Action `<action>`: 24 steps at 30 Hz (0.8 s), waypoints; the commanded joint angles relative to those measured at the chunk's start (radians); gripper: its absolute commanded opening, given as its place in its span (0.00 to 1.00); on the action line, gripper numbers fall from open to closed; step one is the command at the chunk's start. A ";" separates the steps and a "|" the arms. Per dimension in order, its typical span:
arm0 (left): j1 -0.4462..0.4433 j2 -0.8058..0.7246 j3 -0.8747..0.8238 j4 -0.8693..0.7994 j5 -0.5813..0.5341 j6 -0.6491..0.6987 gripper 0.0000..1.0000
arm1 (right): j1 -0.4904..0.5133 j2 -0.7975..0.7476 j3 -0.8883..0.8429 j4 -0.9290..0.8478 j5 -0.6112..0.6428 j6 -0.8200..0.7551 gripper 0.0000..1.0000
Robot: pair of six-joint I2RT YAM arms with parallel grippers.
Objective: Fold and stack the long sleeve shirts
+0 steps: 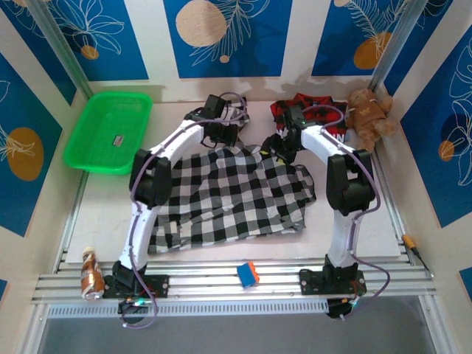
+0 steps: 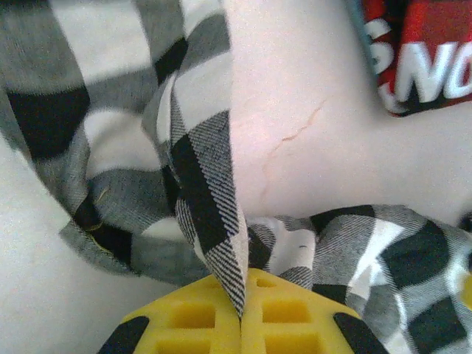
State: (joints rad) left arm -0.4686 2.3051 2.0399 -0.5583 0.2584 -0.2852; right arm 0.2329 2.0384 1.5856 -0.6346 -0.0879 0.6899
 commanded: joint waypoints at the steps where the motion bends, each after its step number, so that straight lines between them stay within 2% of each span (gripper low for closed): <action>1: 0.008 -0.100 -0.131 0.088 0.032 0.000 0.09 | 0.011 0.056 0.110 0.018 -0.030 0.035 0.64; 6: 0.012 -0.177 -0.327 0.177 0.099 -0.062 0.10 | 0.012 0.176 0.263 0.036 -0.056 0.082 0.64; 12: 0.010 -0.243 -0.489 0.227 0.108 -0.100 0.10 | 0.035 0.348 0.493 0.022 -0.103 0.097 0.64; 18: 0.010 -0.268 -0.546 0.232 0.112 -0.097 0.10 | 0.082 0.537 0.742 -0.066 -0.114 0.096 0.64; 24: 0.011 -0.269 -0.553 0.224 0.125 -0.095 0.10 | 0.120 0.625 0.812 -0.020 -0.105 0.141 0.64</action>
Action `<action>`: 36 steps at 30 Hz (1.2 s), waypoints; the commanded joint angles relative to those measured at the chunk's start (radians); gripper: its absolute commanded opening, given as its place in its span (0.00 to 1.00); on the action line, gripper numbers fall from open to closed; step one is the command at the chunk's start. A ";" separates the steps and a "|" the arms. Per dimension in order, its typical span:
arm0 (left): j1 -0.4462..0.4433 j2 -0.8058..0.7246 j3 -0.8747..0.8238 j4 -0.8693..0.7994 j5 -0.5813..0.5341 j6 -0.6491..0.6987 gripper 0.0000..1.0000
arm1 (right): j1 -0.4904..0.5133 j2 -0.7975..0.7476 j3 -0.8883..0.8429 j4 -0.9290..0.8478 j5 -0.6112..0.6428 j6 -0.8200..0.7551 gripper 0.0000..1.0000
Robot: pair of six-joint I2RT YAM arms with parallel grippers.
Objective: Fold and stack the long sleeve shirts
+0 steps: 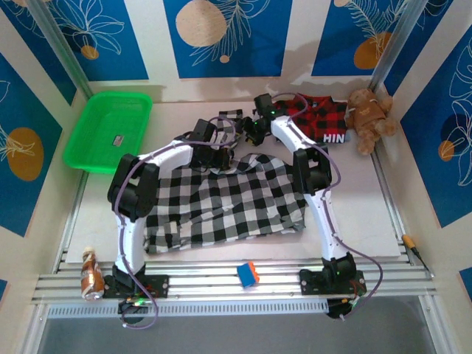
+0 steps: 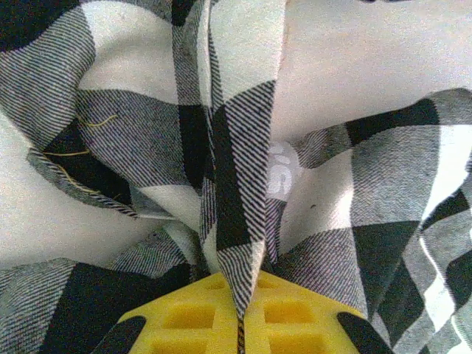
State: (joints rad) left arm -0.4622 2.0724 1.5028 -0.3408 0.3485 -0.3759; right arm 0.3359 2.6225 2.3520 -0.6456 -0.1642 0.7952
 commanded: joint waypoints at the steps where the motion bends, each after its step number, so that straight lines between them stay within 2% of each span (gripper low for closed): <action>1: 0.004 -0.038 -0.017 0.005 0.036 -0.002 0.10 | 0.019 0.056 0.067 -0.016 -0.013 0.051 0.62; 2: 0.004 -0.038 -0.019 0.003 0.038 0.001 0.10 | 0.020 0.069 0.081 -0.015 -0.002 0.068 0.55; 4: 0.005 -0.041 -0.025 -0.005 0.037 0.007 0.10 | 0.017 0.079 0.094 0.014 0.009 0.119 0.26; 5: 0.005 -0.043 -0.028 -0.010 0.037 0.011 0.10 | 0.015 0.074 0.096 0.021 0.024 0.131 0.17; 6: 0.005 -0.043 -0.031 -0.015 0.035 0.016 0.10 | 0.016 0.060 0.093 0.031 0.045 0.137 0.09; 8: 0.005 -0.050 -0.042 -0.015 0.028 0.023 0.10 | 0.015 0.019 0.077 0.061 0.080 0.129 0.02; 12: 0.008 -0.061 -0.057 0.002 0.023 0.019 0.10 | 0.009 -0.090 0.028 0.071 0.140 0.093 0.00; 15: 0.009 -0.074 -0.062 0.034 0.023 0.001 0.10 | -0.001 -0.217 -0.077 0.065 0.210 0.095 0.00; 22: 0.010 -0.082 -0.038 0.143 0.076 -0.080 0.10 | 0.038 -0.517 -0.288 0.004 0.476 0.042 0.00; 26: 0.011 -0.074 -0.006 0.173 0.117 -0.106 0.11 | 0.096 -0.637 -0.379 0.043 0.612 -0.007 0.00; 29: 0.016 -0.077 0.000 0.186 0.119 -0.117 0.10 | 0.148 -0.649 -0.348 0.050 0.703 -0.082 0.00; 33: 0.047 -0.072 -0.006 0.180 0.083 -0.145 0.11 | 0.204 -0.547 -0.170 -0.050 0.793 -0.175 0.00; 36: 0.078 -0.068 -0.025 0.186 0.040 -0.179 0.16 | 0.228 -0.470 -0.068 -0.121 0.814 -0.180 0.00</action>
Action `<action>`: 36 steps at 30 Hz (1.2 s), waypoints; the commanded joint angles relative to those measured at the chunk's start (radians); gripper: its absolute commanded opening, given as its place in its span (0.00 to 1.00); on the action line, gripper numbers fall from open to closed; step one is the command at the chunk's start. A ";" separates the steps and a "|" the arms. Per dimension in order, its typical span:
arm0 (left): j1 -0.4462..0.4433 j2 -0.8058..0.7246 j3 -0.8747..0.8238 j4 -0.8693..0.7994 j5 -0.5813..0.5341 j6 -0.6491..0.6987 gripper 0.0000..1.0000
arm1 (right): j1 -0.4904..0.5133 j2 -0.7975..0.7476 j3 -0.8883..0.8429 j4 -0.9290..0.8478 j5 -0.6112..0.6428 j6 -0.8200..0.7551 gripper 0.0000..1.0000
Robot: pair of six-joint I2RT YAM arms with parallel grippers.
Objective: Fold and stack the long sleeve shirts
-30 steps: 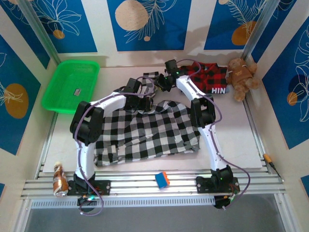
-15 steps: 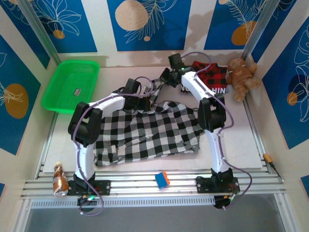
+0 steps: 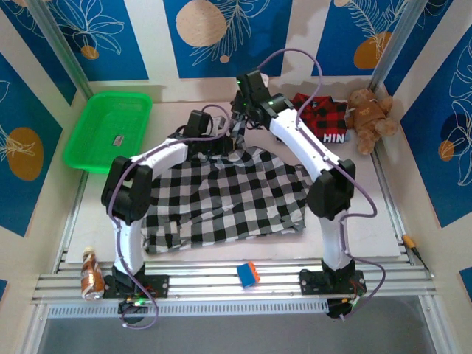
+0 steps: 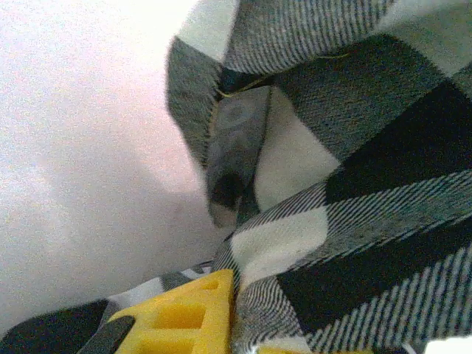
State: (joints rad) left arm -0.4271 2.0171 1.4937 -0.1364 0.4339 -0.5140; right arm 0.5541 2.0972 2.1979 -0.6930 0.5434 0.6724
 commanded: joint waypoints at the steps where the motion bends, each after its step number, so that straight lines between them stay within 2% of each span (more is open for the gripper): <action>1: 0.053 -0.010 -0.018 -0.034 -0.075 -0.048 0.16 | 0.012 0.070 0.098 -0.080 0.100 -0.051 0.00; 3: 0.078 -0.007 -0.014 -0.105 -0.180 -0.066 0.15 | 0.016 0.097 0.112 -0.077 0.086 -0.040 0.00; 5: 0.108 -0.011 -0.029 -0.127 -0.226 -0.097 0.13 | 0.022 0.120 0.132 -0.075 0.076 -0.033 0.00; 11: 0.157 -0.070 -0.107 -0.049 -0.251 -0.138 0.12 | 0.042 0.202 0.236 -0.078 0.064 -0.063 0.00; 13: 0.164 -0.067 -0.130 0.006 -0.195 -0.167 0.19 | 0.043 0.227 0.259 -0.078 0.059 -0.061 0.00; 15: 0.168 -0.047 -0.120 -0.001 -0.156 -0.189 0.37 | 0.041 0.256 0.293 -0.081 0.050 -0.061 0.00; 19: 0.168 -0.070 -0.137 -0.054 -0.190 -0.227 0.60 | 0.039 0.311 0.369 -0.091 0.018 -0.070 0.00; 22: 0.167 -0.124 -0.168 -0.144 -0.244 -0.264 0.64 | 0.037 0.341 0.388 -0.079 -0.020 -0.058 0.01; 25: 0.168 -0.211 -0.257 -0.228 -0.326 -0.313 0.70 | 0.037 0.360 0.384 -0.027 -0.073 -0.047 0.02; 30: 0.185 -0.334 -0.413 -0.383 -0.474 -0.372 0.73 | 0.035 0.415 0.397 0.081 -0.158 0.015 0.04; 33: 0.202 -0.376 -0.474 -0.412 -0.503 -0.369 0.77 | 0.037 0.477 0.444 0.146 -0.223 0.063 0.06; 36: 0.211 -0.376 -0.487 -0.422 -0.479 -0.345 0.78 | 0.035 0.544 0.489 0.247 -0.307 0.128 0.11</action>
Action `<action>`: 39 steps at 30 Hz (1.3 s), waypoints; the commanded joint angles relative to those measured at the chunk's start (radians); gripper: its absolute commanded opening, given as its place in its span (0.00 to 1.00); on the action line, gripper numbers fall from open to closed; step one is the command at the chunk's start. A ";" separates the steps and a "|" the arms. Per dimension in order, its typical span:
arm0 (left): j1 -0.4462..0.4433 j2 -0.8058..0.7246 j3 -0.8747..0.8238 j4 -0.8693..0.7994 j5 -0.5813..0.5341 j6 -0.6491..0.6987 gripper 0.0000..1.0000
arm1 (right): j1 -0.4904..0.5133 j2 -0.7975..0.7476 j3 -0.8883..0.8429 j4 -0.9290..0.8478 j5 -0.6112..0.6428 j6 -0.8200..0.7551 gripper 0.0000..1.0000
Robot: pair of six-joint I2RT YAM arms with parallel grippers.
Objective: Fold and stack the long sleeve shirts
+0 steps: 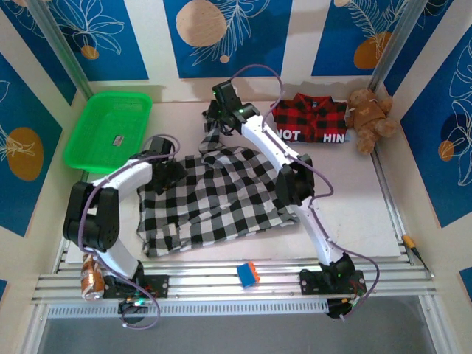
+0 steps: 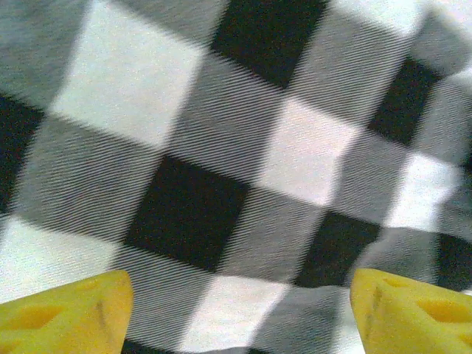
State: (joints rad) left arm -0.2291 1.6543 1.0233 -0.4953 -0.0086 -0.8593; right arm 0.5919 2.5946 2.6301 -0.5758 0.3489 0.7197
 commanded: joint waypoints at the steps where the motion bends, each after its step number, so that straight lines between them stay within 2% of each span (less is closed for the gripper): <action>1: 0.012 -0.013 -0.016 -0.074 -0.036 0.004 0.78 | -0.003 0.066 0.070 0.167 -0.142 0.104 0.15; 4: 0.018 -0.016 -0.019 -0.096 -0.043 0.009 0.79 | -0.001 0.131 0.112 0.293 -0.239 0.171 0.41; 7: 0.025 -0.029 -0.028 -0.103 -0.037 0.020 0.80 | -0.010 0.172 0.146 0.366 -0.378 0.225 0.79; 8: 0.027 -0.037 -0.028 -0.101 -0.032 0.022 0.81 | -0.012 0.169 0.155 0.353 -0.422 0.217 0.84; 13: 0.025 -0.086 0.001 -0.039 0.019 0.046 0.83 | -0.048 0.044 0.117 0.128 -0.555 0.090 0.89; 16: 0.024 -0.080 0.029 0.032 0.098 0.053 0.84 | -0.064 -0.094 0.044 -0.081 -0.528 -0.043 0.95; 18: 0.014 -0.063 0.060 0.063 0.125 0.052 0.84 | -0.068 -0.196 -0.055 -0.195 -0.446 -0.128 0.96; 20: -0.002 -0.035 0.113 0.072 0.117 0.070 0.84 | -0.069 -0.314 -0.232 -0.250 -0.320 -0.191 0.96; 23: -0.014 0.042 0.213 0.071 0.128 0.093 0.82 | -0.077 -0.456 -0.534 -0.221 -0.237 -0.233 0.87; 24: -0.016 0.069 0.247 0.065 0.128 0.104 0.80 | -0.084 -0.487 -0.610 -0.212 -0.237 -0.215 0.80; 28: -0.026 0.192 0.391 0.068 0.145 0.140 0.72 | -0.104 -0.584 -0.920 -0.146 -0.202 -0.111 0.39; 29: -0.028 0.229 0.438 0.056 0.147 0.153 0.69 | -0.104 -0.603 -0.976 -0.135 -0.195 -0.091 0.36; 35: -0.047 0.467 0.732 -0.045 0.108 0.235 0.59 | -0.078 -0.635 -1.164 -0.151 -0.167 -0.009 0.30; 39: -0.063 0.616 0.904 -0.065 0.119 0.222 0.57 | -0.047 -0.660 -1.228 -0.209 -0.115 0.001 0.30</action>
State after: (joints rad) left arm -0.2752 2.2013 1.8359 -0.5034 0.1104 -0.6624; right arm 0.5209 1.9884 1.4307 -0.7448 0.1890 0.6857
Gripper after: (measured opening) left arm 0.567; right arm 0.299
